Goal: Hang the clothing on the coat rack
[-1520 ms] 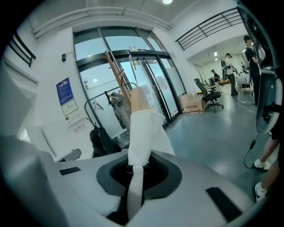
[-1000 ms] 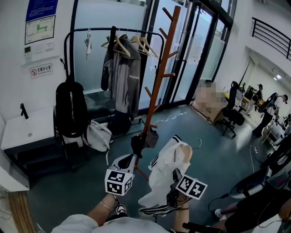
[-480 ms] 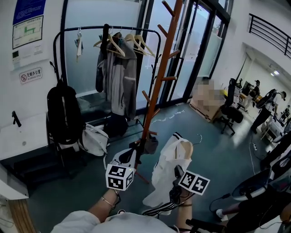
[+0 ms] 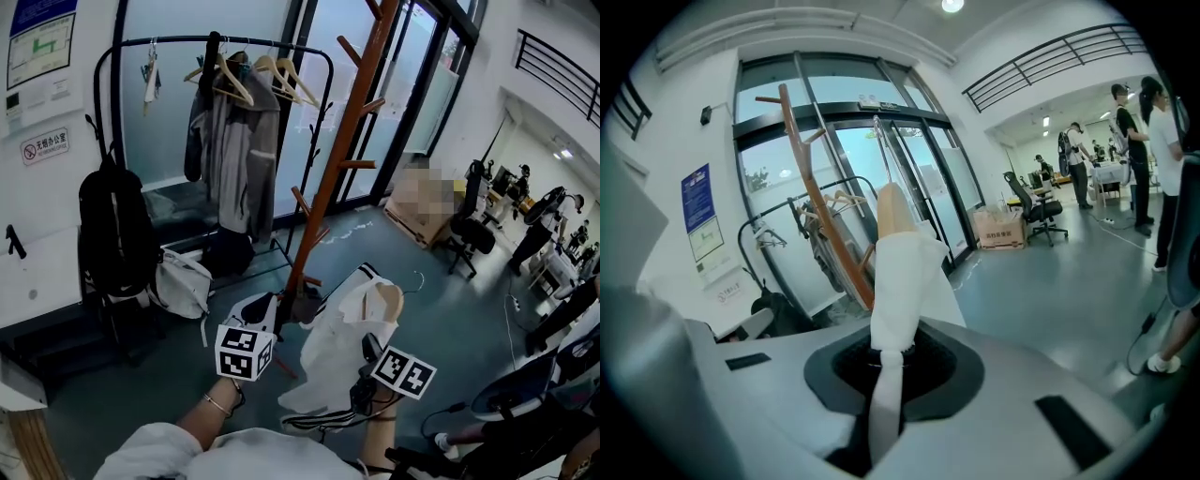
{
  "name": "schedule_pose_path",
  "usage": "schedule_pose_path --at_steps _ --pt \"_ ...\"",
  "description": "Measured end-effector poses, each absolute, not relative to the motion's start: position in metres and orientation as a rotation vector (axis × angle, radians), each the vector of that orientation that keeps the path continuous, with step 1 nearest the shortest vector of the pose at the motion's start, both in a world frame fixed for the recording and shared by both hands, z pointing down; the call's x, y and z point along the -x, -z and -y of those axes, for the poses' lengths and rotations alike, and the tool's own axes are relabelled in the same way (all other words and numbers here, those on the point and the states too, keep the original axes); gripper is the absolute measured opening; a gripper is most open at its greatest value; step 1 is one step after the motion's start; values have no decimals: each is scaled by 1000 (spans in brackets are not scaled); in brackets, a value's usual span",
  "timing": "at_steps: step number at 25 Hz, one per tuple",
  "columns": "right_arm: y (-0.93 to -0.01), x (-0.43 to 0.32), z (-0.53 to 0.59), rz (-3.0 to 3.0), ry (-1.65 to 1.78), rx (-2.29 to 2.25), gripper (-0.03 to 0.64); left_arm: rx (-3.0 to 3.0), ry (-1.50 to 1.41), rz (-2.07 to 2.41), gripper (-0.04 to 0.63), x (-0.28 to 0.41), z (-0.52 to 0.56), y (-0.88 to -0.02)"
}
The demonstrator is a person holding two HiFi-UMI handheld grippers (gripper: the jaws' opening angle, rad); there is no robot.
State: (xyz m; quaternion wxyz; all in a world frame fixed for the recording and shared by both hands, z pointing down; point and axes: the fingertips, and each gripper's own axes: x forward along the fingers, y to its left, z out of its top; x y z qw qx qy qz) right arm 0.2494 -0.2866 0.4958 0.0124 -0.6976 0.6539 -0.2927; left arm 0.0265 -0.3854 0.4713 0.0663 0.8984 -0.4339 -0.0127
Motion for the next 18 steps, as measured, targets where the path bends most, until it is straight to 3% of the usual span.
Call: schedule_pose_path --at_steps 18 --pt "-495 -292 383 -2216 954 2114 48 -2561 13 1414 8 -47 452 -494"
